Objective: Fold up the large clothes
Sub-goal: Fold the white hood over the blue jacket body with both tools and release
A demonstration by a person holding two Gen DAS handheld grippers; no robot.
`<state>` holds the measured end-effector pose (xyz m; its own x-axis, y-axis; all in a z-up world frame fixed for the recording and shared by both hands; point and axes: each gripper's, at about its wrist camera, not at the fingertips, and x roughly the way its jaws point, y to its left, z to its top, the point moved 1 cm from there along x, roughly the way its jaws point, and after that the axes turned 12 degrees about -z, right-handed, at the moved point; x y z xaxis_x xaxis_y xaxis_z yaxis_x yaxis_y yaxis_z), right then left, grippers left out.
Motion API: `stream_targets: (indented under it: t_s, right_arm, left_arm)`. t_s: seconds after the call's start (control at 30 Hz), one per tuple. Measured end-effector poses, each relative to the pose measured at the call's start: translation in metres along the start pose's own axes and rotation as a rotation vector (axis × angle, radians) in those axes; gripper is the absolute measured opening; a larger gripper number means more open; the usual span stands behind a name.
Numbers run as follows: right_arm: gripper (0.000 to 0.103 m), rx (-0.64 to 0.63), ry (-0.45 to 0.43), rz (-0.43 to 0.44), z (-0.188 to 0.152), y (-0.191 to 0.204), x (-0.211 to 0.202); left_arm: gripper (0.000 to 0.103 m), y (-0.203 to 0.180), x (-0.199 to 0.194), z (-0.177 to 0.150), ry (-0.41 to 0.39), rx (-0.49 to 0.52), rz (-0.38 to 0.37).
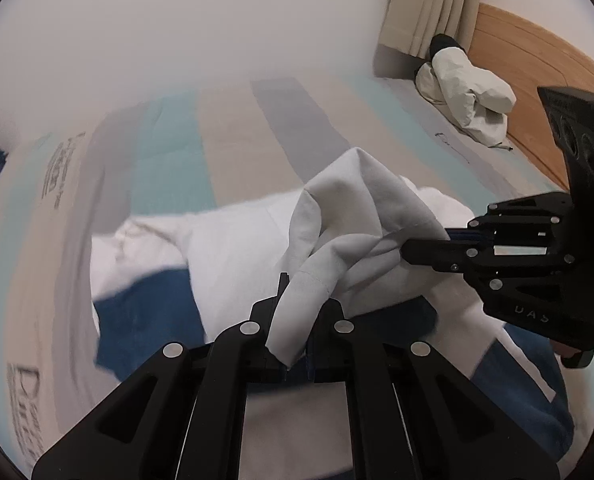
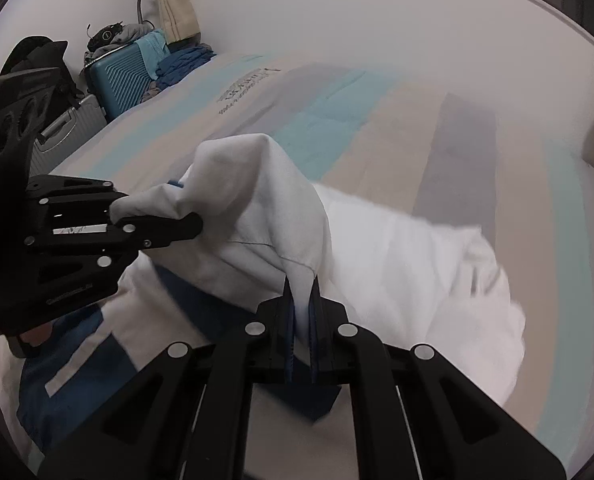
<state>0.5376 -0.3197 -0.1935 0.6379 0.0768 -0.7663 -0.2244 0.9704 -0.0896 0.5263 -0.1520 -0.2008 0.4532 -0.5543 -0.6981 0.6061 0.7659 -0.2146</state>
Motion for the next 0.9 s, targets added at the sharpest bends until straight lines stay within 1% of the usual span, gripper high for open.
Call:
stream_targets:
  t_s: [0.1,0.27,0.37,0.5,0.6,0.67,0.77,0.8,0.83,0.87,0.9]
  right_arm:
    - [0.005,0.015,0.032,0.014,-0.024,-0.001,-0.005]
    - [0.005,-0.013,0.070,-0.001,-0.064,0.010,-0.012]
    - [0.005,-0.028,0.094,0.001,-0.081,0.014,-0.009]
    - [0.005,-0.058,0.095,0.001,-0.095,0.018,-0.007]
    - [0.005,-0.090,0.117,0.003,-0.108,0.022,0.001]
    - [0.008,-0.099,0.134,0.003,-0.114,0.022,0.006]
    - [0.008,-0.101,0.146,0.001,-0.115,0.020,0.009]
    - [0.012,-0.098,0.145,0.000,-0.114,0.019,0.007]
    - [0.019,-0.097,0.145,0.000,-0.114,0.019,0.005]
    - [0.027,-0.095,0.142,0.000,-0.113,0.019,0.002]
    - [0.044,-0.088,0.137,-0.002,-0.112,0.019,-0.002]
  left_arm:
    - [0.006,-0.011,-0.003,-0.023,0.009,-0.022,-0.006]
    - [0.006,-0.026,-0.002,-0.054,0.025,-0.041,-0.010]
    - [0.008,-0.027,0.000,-0.071,0.044,-0.075,-0.035]
    - [0.010,-0.026,0.002,-0.088,0.072,-0.091,-0.045]
    - [0.011,-0.028,0.009,-0.100,0.102,-0.086,-0.041]
    - [0.012,-0.028,0.011,-0.103,0.111,-0.089,-0.043]
    - [0.015,-0.029,0.010,-0.105,0.112,-0.106,-0.037]
    - [0.016,-0.029,0.009,-0.106,0.112,-0.108,-0.031]
    - [0.019,-0.030,0.009,-0.106,0.113,-0.109,-0.025]
    - [0.025,-0.029,0.008,-0.106,0.119,-0.113,-0.015]
    - [0.029,-0.029,0.006,-0.107,0.124,-0.123,-0.009]
